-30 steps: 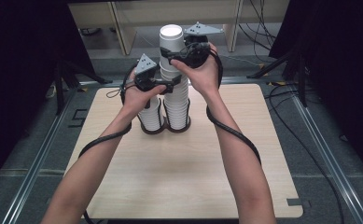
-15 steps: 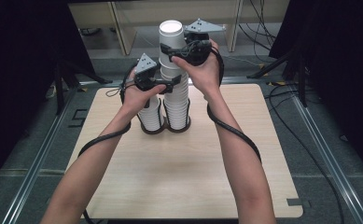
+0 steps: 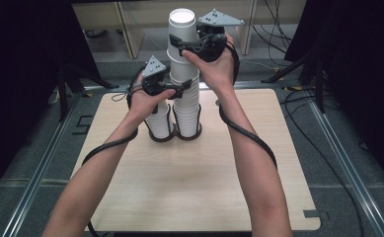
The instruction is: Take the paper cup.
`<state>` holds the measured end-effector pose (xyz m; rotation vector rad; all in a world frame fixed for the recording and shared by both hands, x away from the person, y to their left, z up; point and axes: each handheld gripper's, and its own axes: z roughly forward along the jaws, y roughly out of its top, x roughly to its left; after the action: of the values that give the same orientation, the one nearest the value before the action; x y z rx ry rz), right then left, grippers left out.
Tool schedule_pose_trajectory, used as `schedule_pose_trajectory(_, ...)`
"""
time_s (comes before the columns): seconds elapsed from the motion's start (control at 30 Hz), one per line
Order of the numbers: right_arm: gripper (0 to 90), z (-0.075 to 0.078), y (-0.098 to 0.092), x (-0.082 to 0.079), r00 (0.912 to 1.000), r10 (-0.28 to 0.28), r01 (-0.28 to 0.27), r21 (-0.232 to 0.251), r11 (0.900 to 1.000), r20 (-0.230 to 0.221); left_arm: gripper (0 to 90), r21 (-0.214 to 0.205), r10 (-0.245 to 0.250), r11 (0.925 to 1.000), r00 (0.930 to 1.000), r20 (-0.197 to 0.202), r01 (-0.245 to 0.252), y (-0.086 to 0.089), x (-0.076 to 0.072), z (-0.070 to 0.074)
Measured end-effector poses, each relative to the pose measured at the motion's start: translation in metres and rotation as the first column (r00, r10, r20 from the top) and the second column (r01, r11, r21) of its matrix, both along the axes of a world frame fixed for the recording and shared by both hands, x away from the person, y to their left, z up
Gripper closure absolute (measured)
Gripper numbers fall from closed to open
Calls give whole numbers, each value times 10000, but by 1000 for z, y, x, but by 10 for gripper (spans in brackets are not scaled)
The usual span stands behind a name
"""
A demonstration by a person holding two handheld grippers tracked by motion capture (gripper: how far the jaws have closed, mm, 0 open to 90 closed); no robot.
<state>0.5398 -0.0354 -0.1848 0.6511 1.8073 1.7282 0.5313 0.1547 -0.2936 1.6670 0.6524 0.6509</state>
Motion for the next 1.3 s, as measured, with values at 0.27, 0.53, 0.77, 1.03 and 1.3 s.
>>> schedule_pose_trajectory(0.27,231,8,-3,-4,9998,-2,-6,397,9992,208,72,61,-39,10000,10000,20,39,0,1,0)
schedule_pose_trajectory(0.53,233,16,-4,-8,9982,-67,36,527,9986,588,71,64,-43,10000,10000,14,43,0,1,1)
schedule_pose_trajectory(0.77,234,19,-6,-12,9971,-147,105,560,9984,752,70,44,-43,10000,10000,11,43,-1,2,1)
schedule_pose_trajectory(1.03,235,22,-14,-23,9945,-140,36,994,9950,1036,70,46,-76,10000,10000,-1,76,-1,2,1)
schedule_pose_trajectory(1.3,235,22,-24,-33,9936,-73,-48,1068,9943,1125,69,156,-59,9999,10000,-4,59,-1,2,2)
